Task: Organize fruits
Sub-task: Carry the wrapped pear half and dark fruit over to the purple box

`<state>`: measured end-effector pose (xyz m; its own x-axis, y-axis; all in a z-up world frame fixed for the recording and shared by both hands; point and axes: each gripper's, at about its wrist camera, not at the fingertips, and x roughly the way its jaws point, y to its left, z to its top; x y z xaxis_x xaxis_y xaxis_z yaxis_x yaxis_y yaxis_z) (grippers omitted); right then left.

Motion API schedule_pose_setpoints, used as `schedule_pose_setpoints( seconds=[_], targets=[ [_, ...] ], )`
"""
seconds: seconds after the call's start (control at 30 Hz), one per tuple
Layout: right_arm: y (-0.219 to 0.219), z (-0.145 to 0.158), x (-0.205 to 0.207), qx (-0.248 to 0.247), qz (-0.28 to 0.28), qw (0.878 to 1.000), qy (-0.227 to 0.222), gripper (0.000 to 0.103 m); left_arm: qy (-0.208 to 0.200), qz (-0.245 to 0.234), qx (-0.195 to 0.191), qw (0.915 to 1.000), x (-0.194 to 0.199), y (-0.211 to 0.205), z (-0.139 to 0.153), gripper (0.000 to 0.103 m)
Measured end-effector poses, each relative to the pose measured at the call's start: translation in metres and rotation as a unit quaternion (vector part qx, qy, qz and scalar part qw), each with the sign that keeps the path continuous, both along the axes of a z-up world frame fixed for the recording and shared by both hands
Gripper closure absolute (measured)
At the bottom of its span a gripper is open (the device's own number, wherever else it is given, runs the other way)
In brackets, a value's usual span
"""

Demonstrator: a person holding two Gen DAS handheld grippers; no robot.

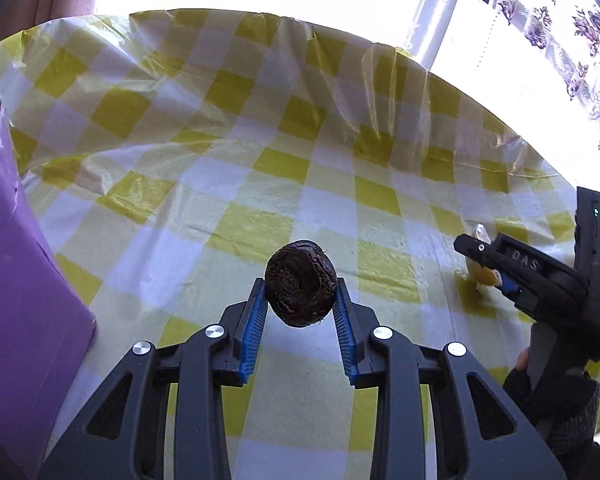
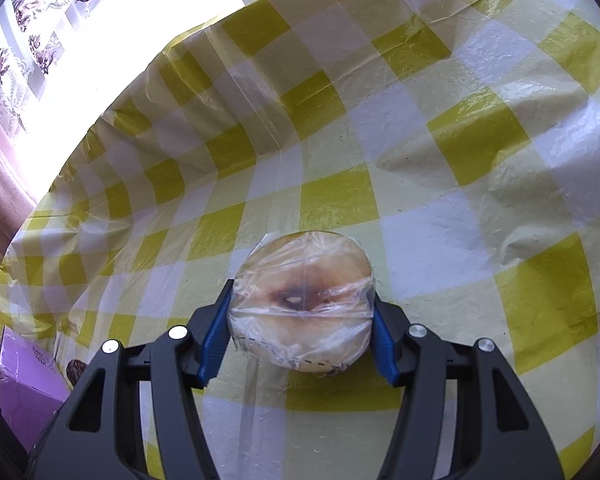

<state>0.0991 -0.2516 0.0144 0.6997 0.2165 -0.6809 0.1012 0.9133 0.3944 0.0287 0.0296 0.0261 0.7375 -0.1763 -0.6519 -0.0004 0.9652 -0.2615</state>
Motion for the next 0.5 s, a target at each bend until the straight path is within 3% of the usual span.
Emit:
schedule_pose_setpoints(
  seconds=[0.2,0.5],
  targets=[
    [-0.002,-0.001,-0.024,0.007,-0.036,0.999,0.006,0.043,0.004,-0.028,-0.007,0.9996,-0.023,0.008,-0.002,0.072],
    [0.077,0.013,-0.119,-0.065,0.036,0.997,-0.028,0.043,-0.004,-0.040,-0.010,0.9992,-0.065,0.027,-0.003,0.072]
  ],
)
